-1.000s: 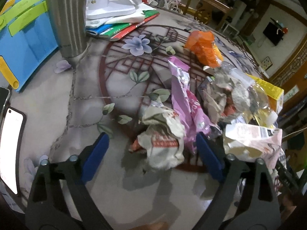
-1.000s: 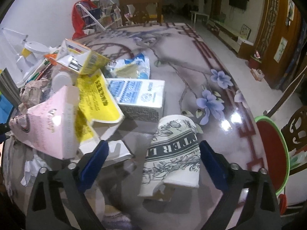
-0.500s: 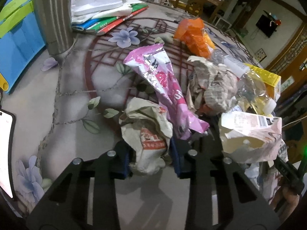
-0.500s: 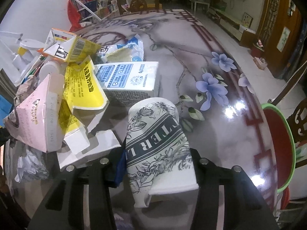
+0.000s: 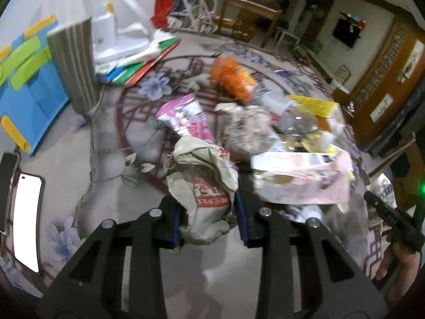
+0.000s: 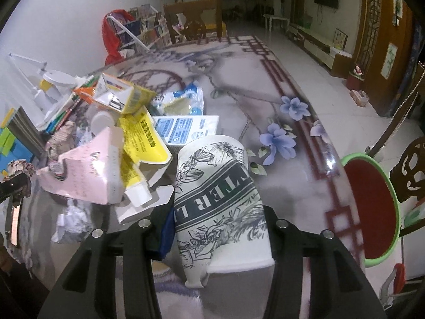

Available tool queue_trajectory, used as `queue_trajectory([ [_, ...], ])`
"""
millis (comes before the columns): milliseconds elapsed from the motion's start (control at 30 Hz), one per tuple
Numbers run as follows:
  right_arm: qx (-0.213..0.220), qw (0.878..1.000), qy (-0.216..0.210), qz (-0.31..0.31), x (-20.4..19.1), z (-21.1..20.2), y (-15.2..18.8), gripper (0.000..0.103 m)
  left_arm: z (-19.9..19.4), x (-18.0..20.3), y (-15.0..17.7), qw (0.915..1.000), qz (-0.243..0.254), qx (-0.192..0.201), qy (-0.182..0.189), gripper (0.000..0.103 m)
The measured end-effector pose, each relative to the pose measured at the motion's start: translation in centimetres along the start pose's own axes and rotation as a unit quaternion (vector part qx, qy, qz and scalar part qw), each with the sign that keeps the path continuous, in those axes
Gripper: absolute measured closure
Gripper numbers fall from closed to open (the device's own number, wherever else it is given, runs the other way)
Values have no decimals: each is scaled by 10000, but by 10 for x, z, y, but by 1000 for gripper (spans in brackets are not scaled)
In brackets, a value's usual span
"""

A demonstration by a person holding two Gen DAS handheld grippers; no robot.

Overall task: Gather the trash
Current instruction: 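Carry both items to the red bin and release them from both grippers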

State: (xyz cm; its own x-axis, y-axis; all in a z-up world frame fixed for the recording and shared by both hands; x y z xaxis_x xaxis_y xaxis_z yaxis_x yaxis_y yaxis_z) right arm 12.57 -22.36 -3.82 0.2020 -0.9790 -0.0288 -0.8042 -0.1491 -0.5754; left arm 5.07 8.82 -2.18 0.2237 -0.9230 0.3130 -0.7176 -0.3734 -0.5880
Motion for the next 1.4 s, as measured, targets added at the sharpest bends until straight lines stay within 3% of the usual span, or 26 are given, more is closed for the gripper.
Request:
queue_trajectory([
  [367, 403, 9989, 134, 174, 27, -47, -1, 57, -19, 70, 8, 9959, 679, 0, 601, 72],
  [567, 508, 9978, 260, 329, 53, -63, 2, 57, -11, 129, 16, 9874, 1201, -145, 1022, 72],
  [933, 577, 9943, 577, 681, 120, -68, -3, 57, 19, 240, 13, 9639, 1935, -354, 1797, 72],
  [1400, 416, 9853, 955, 1356, 223, -60, 3, 57, 76, 378, 34, 9191, 2677, -915, 2741, 71],
])
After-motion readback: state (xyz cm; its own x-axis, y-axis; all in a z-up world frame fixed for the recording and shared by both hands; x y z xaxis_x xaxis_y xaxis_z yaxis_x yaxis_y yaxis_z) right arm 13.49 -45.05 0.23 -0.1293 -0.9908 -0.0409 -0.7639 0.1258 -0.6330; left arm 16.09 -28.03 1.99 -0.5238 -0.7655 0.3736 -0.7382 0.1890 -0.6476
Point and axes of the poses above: each gripper's, at about its wrist camera, not at the fingertips, and z roughly the way its jaws point, x to its right, y to its underside, the point moved 3 cm from there along z, roughly the way its jaws point, and after that the axes turned 8 degrees about y, right-handed, at the moved point
